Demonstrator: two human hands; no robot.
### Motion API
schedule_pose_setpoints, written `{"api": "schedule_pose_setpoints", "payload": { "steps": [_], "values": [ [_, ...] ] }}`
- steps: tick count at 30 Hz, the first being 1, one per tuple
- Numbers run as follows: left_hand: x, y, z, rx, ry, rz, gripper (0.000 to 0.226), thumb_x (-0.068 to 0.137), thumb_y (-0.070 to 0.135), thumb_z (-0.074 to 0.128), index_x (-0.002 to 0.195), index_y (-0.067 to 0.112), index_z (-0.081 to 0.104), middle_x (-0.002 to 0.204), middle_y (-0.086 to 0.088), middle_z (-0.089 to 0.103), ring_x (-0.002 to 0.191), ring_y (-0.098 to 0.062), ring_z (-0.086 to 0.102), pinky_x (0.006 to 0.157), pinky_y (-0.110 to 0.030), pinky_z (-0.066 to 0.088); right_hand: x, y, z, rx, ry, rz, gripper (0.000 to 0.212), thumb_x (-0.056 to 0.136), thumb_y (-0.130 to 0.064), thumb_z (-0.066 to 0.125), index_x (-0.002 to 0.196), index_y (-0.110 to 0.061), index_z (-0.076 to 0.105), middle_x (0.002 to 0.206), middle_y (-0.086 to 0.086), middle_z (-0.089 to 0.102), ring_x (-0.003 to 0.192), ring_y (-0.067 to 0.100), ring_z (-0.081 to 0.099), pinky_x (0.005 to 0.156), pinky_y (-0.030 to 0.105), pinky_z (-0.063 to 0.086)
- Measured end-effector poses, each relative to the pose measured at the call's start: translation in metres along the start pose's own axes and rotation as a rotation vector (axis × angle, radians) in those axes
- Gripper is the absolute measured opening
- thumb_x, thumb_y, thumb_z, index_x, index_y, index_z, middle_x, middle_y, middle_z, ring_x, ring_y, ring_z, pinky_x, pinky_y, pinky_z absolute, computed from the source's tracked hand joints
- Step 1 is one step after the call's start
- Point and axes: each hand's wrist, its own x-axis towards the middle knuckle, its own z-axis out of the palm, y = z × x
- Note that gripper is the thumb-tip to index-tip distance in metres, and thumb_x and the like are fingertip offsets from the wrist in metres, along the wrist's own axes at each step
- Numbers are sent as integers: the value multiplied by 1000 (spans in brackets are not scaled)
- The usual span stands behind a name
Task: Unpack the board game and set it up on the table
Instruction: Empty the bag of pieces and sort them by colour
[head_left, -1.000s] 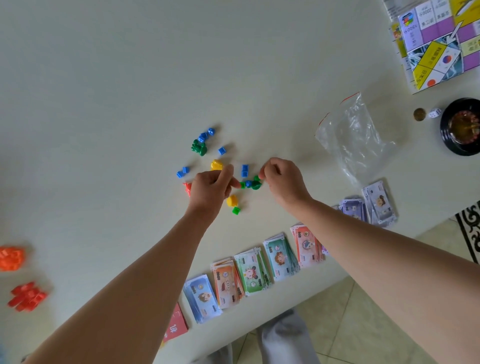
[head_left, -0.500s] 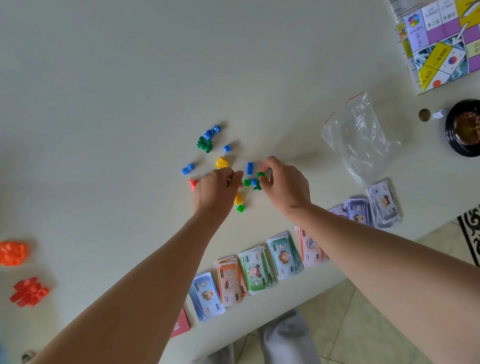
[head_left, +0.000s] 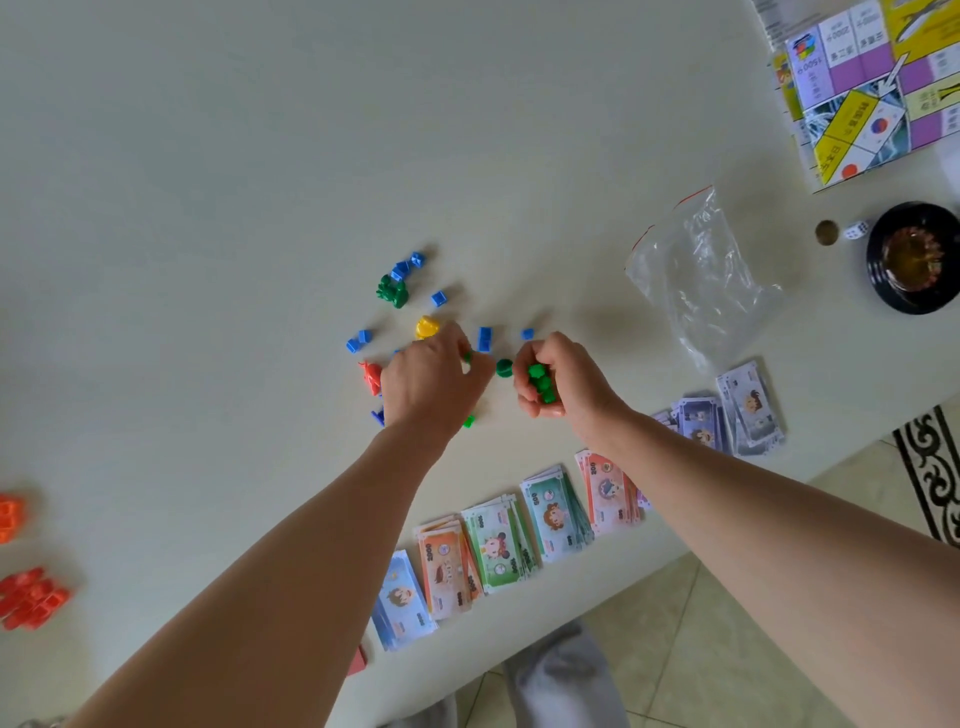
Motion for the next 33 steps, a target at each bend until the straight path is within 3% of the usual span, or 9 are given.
{"api": "schedule_pose_setpoints", "payload": {
  "steps": [5, 8, 11, 14, 17, 22, 26, 30, 33],
  "values": [
    [-8, -13, -10, -601, -61, -75, 33, 86, 20, 36, 57, 14, 49, 54, 2, 47, 55, -16, 42, 55, -30, 34, -5, 9, 11, -108, -19, 40, 30, 78, 0, 32, 54, -10, 48, 52, 12, 48, 41, 17, 39, 43, 21, 22],
    [-10, -19, -14, -860, -6, -197, 34, 78, 22, 39, 44, 20, 36, 47, 5, 35, 50, -12, 38, 54, -27, 26, -3, 24, 22, -419, 79, -60, 36, 86, -3, 37, 53, -11, 51, 48, 5, 45, 42, 14, 36, 47, 24, 26],
    [-15, -28, -16, -928, 7, -240, 50, 88, 18, 44, 40, 21, 30, 42, 8, 30, 38, -2, 33, 53, -26, 22, -3, 43, 31, -787, 184, -180, 13, 87, -22, 53, 80, -13, 59, 62, 3, 57, 58, 16, 50, 57, 30, 38],
    [-21, -39, -16, -902, -2, -239, 61, 95, 24, 48, 36, 22, 36, 41, 9, 35, 43, -8, 27, 53, -25, 24, -8, 52, 42, -977, 235, -210, 31, 81, -41, 66, 100, -21, 52, 70, -4, 57, 71, 19, 57, 65, 31, 42],
    [-30, -51, -18, -923, -3, -243, 60, 97, 30, 51, 39, 23, 40, 44, 9, 38, 44, -8, 28, 47, -22, 26, -6, 56, 52, -1047, 316, -237, 34, 84, -44, 65, 103, -19, 51, 83, 1, 64, 83, 25, 62, 67, 31, 41],
    [-45, -66, -26, -984, -49, -307, 47, 96, 19, 49, 50, 17, 43, 43, 8, 34, 39, -8, 27, 39, -15, 23, -8, 53, 60, -987, 360, -166, 21, 91, -34, 47, 78, -17, 51, 69, 0, 55, 69, 23, 52, 59, 29, 34],
    [-54, -77, -37, -1060, -192, -378, 33, 93, 12, 45, 61, 9, 52, 52, -4, 41, 43, -13, 30, 41, -17, 23, -18, 48, 71, -506, 152, -1, 33, 82, -23, 37, 50, -15, 38, 43, -2, 39, 44, 15, 34, 49, 25, 25],
    [-63, -94, -46, -1093, -282, -446, 31, 92, 13, 43, 64, 8, 56, 58, -6, 53, 48, -18, 37, 46, -20, 26, -31, 37, 96, -370, -113, 180, 32, 84, -6, 36, 55, -5, 48, 37, 0, 44, 36, 14, 29, 39, 18, 21],
    [-69, -119, -50, -922, -195, -485, 39, 88, 16, 45, 51, 12, 52, 51, -3, 53, 49, -19, 40, 51, -25, 30, -30, 30, 125, -410, -178, 191, 31, 85, -9, 39, 56, -6, 49, 44, 4, 48, 38, 13, 30, 40, 19, 22]
  ]
}}
